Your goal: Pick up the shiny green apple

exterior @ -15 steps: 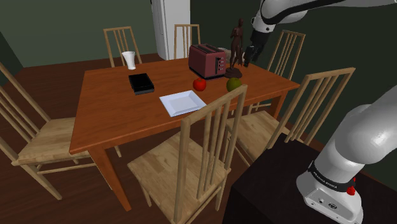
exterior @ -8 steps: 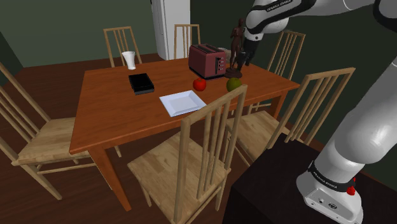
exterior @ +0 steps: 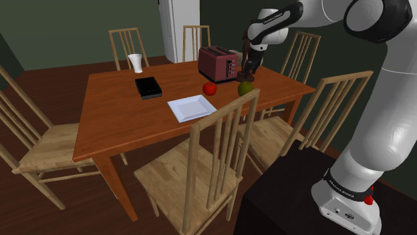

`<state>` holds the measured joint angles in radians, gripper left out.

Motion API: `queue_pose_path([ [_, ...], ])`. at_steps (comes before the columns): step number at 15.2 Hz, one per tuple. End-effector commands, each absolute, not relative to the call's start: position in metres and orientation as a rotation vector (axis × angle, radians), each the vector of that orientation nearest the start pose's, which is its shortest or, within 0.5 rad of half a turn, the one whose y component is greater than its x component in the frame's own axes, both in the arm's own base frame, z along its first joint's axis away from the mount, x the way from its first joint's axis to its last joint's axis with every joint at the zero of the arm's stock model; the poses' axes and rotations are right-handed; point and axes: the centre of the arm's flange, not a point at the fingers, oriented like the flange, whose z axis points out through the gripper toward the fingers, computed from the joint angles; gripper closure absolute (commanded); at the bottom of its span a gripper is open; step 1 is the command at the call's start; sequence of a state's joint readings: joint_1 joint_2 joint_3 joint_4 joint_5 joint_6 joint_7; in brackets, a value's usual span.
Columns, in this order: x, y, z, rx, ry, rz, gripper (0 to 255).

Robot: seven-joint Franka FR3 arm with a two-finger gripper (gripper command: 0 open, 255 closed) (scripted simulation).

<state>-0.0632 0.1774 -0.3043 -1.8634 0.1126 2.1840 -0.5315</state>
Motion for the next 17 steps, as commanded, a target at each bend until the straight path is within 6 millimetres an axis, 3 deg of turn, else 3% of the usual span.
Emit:
queue_pose_path([
  [1,0.582,-0.213,0.43,-3.153,-0.182,-0.248,0],
  [4,0.582,-0.213,0.414,-3.153,-0.182,-0.248,0],
  [7,0.582,-0.213,0.411,-3.153,-0.182,-0.248,0],
  [8,0.582,-0.213,0.411,-3.153,-0.182,-0.248,255],
  [17,0.582,-0.213,0.411,-3.153,-0.182,-0.248,255],
])
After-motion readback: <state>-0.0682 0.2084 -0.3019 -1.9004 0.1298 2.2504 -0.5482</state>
